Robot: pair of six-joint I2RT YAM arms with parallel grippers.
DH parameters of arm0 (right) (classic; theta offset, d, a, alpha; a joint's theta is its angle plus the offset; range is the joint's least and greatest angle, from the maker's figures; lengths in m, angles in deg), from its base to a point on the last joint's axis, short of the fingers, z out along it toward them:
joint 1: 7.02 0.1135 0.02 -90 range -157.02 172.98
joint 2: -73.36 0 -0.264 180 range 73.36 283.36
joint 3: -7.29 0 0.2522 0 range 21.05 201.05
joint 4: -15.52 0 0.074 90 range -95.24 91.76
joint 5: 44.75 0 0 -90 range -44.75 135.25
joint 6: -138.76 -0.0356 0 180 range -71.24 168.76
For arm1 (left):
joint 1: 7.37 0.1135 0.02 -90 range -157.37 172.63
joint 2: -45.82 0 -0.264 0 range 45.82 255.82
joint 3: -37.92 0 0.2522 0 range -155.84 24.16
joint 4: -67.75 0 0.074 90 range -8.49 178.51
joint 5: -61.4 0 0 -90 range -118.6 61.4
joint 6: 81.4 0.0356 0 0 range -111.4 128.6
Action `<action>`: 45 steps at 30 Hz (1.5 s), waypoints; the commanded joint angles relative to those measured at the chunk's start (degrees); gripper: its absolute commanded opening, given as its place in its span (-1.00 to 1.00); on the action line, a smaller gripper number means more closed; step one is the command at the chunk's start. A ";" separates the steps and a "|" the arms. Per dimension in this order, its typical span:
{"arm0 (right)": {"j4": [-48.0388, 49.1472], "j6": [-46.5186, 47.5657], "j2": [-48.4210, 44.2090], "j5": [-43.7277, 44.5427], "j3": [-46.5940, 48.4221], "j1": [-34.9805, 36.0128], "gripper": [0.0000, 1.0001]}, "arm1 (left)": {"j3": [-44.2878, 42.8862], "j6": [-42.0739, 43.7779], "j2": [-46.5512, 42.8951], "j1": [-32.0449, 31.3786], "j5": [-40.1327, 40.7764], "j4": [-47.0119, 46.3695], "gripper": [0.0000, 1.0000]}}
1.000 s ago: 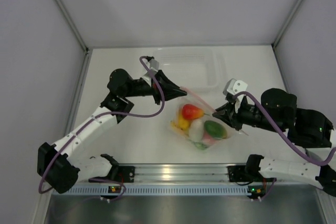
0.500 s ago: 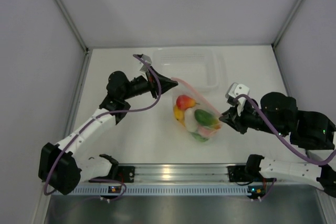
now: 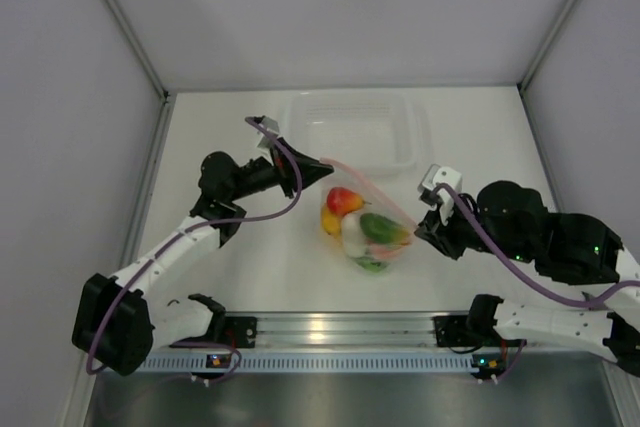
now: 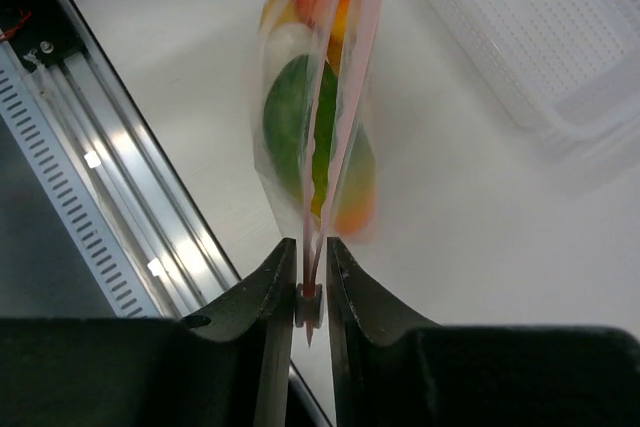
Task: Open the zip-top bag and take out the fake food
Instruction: Unzip the zipper food storage bag at the center of the board, then open the zipper of the food storage bag at the center of the board.
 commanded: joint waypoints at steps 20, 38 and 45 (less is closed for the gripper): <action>7.66 -3.25 9.50 -1.56 7.06 0.41 -0.22 | 4.38 -2.47 0.71 -1.93 -12.71 -12.52 -1.00; 9.68 -6.86 14.95 -0.68 7.43 -1.26 -0.27 | 3.85 -2.90 0.19 -2.02 -13.15 -12.52 -1.00; 11.09 -6.42 15.83 -0.93 4.70 -3.10 -0.30 | 3.50 -3.08 0.19 -2.19 -13.41 -12.52 -1.00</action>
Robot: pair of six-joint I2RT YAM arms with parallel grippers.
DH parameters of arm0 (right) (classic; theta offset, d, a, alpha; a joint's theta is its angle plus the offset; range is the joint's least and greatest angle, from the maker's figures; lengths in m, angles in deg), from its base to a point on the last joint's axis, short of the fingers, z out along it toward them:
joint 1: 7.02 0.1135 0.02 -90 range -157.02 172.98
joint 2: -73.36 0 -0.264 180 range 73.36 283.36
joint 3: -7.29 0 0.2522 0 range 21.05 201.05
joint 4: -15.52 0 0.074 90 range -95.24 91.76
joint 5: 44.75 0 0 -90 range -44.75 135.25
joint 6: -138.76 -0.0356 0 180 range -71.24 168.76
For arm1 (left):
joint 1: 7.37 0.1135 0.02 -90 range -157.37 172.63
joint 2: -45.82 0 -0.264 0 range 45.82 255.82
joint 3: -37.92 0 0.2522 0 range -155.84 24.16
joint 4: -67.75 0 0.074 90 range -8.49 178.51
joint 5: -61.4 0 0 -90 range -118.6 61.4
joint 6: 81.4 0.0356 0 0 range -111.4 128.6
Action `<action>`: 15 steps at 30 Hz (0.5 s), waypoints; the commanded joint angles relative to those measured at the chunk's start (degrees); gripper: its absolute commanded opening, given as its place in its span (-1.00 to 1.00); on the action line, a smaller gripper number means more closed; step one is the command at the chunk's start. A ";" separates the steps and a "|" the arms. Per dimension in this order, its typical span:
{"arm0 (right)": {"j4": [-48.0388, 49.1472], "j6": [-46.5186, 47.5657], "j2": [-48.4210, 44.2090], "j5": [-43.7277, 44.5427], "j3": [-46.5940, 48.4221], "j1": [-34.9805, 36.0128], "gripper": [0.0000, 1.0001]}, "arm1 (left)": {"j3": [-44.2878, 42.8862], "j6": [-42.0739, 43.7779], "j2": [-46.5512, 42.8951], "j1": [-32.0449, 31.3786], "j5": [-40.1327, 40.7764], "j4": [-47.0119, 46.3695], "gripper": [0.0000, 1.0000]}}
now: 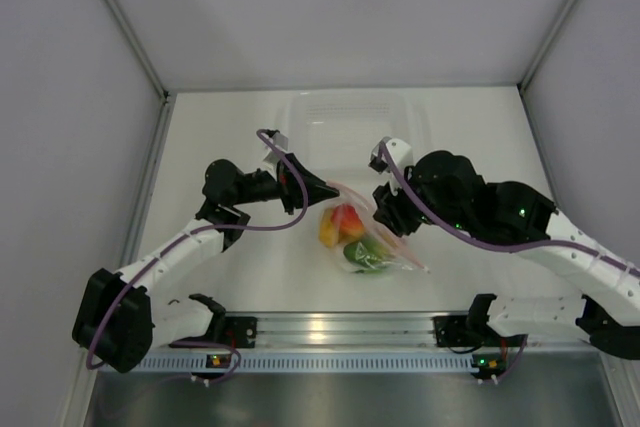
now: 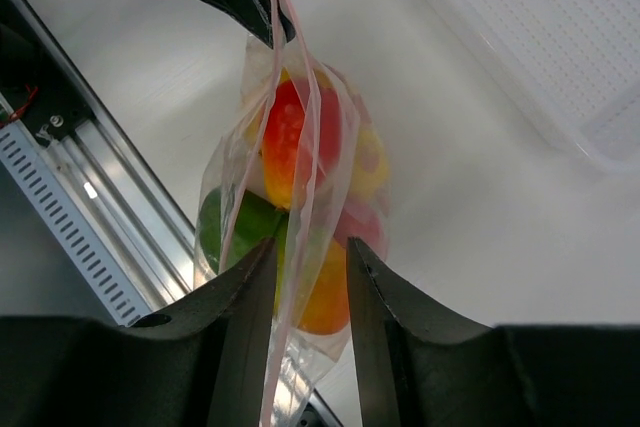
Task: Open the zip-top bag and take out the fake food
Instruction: Open the zipper of the food storage bag at the center of the board.
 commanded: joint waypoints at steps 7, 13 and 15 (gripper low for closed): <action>4.23 -0.41 3.08 -0.08 -1.86 -1.16 -0.35 | -0.59 -0.68 -0.67 -0.49 -1.04 -4.12 -1.00; 4.75 0.12 5.45 0.00 -1.87 -1.25 -0.48 | -1.11 -1.29 -0.67 -0.49 -0.78 -4.21 -1.00; 4.58 0.56 5.80 0.01 -1.60 -1.16 -0.69 | -1.29 -1.47 -0.49 -0.49 -0.87 -4.13 -1.00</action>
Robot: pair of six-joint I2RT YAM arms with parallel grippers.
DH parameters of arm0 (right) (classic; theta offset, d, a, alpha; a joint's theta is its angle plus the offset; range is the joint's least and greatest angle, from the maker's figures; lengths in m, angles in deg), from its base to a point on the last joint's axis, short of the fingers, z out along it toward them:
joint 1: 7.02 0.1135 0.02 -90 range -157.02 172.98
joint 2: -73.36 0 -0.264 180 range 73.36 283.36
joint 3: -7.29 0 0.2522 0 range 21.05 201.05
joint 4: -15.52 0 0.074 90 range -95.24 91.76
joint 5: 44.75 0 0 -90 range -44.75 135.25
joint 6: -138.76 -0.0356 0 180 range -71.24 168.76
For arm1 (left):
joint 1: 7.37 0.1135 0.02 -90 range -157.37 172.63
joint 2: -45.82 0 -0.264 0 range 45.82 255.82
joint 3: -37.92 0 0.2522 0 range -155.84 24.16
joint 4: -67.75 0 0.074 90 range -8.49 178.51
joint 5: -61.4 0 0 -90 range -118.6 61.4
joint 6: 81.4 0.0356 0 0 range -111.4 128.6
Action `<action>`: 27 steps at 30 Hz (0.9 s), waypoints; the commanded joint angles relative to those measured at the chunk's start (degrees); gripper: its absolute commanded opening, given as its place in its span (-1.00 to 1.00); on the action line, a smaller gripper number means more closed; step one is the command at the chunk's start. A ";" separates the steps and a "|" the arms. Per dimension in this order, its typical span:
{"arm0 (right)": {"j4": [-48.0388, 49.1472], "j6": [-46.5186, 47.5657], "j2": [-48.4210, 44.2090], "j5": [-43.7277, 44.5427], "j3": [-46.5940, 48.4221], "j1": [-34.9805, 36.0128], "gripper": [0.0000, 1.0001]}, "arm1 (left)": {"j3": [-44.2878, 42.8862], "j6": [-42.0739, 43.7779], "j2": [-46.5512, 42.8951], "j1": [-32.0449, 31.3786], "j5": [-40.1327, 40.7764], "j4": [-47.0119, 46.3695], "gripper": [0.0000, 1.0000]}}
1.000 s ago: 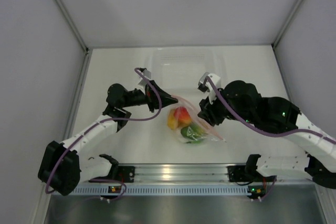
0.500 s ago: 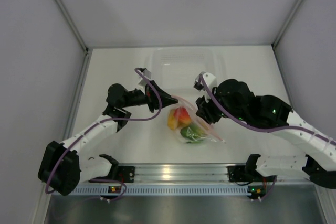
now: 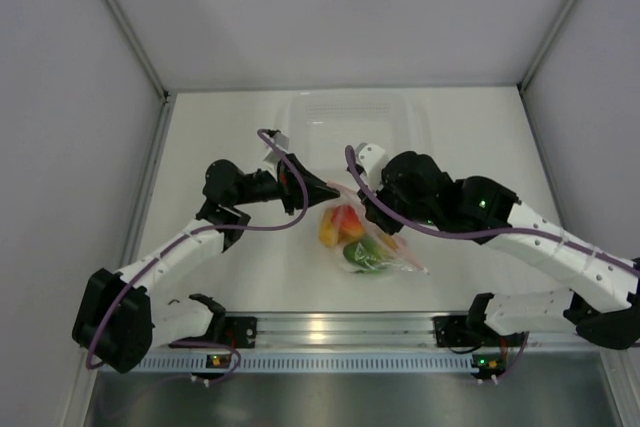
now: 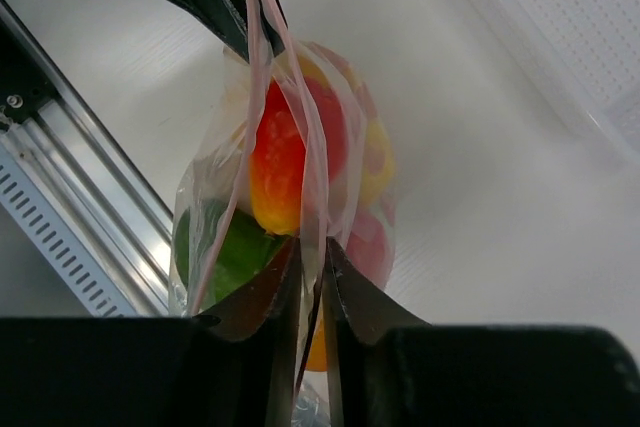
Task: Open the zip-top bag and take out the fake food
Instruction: Open the zipper of the food storage bag at the center of the board.
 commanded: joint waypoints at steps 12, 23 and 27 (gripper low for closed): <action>-1.63 1.13 2.65 4.42 6.86 -0.62 -1.00 | -1.38 -4.27 0.65 0.21 5.44 -4.13 0.07; -3.57 0.61 5.54 12.86 12.75 -3.42 -1.00 | -6.92 -12.88 -7.78 2.40 28.90 19.25 0.97; -3.22 -2.55 7.13 16.01 14.68 -6.94 -1.00 | -6.83 -25.34 -7.79 2.67 30.93 20.22 0.97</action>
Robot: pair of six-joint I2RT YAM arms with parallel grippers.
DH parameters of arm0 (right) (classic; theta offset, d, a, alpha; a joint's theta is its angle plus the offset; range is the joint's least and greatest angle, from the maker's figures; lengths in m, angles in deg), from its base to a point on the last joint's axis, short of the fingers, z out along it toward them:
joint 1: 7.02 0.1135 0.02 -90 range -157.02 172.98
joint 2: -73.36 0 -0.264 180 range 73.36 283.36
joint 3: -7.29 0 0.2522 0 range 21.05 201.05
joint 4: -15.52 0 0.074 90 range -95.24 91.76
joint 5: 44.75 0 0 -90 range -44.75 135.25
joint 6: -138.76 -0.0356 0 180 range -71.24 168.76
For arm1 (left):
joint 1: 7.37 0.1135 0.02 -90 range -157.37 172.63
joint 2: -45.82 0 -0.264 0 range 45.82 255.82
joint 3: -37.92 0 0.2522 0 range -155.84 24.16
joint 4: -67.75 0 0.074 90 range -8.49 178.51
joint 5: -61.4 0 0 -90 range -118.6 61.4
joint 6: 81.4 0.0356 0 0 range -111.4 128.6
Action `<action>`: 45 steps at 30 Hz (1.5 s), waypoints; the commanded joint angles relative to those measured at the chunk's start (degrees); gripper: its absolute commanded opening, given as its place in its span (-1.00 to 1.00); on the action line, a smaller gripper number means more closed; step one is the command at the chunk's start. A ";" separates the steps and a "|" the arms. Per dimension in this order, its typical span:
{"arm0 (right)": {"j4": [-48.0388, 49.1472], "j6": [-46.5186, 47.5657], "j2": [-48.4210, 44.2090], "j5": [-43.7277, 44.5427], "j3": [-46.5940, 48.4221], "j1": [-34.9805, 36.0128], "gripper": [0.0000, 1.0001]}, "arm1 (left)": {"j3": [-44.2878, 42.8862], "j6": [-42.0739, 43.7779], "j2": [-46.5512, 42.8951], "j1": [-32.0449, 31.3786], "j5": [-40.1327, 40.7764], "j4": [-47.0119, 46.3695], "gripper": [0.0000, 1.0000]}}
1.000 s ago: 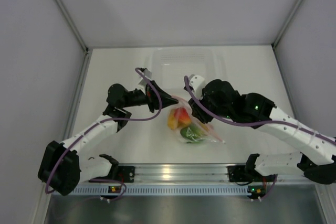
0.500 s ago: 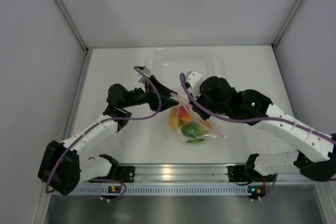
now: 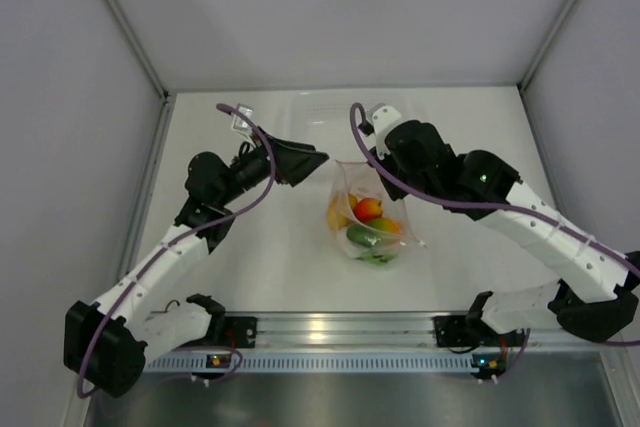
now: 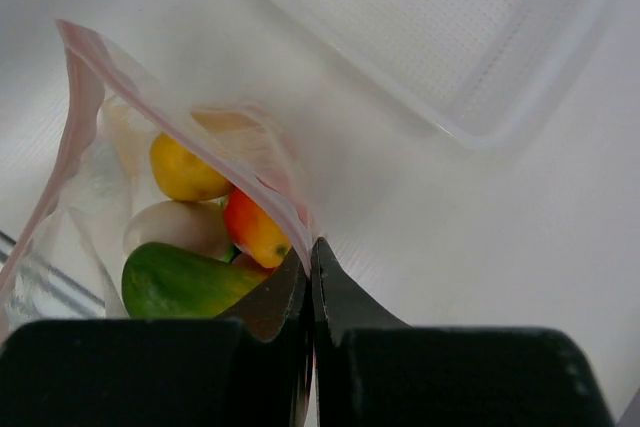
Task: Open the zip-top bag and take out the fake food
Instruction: Open the zipper of the food storage bag at the center of the board.
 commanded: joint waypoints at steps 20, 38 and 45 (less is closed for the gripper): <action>2.34 -17.06 11.36 25.53 8.84 3.95 -1.00 | -16.17 -1.29 1.62 -27.36 48.15 46.45 0.88; 3.85 -17.77 8.73 29.21 2.16 4.83 -1.00 | -6.86 -3.22 -0.83 -31.51 57.39 51.20 -1.00; -8.63 -21.80 6.09 39.58 3.12 6.23 -1.00 | 2.28 -2.43 -9.54 -19.83 49.49 51.91 -1.00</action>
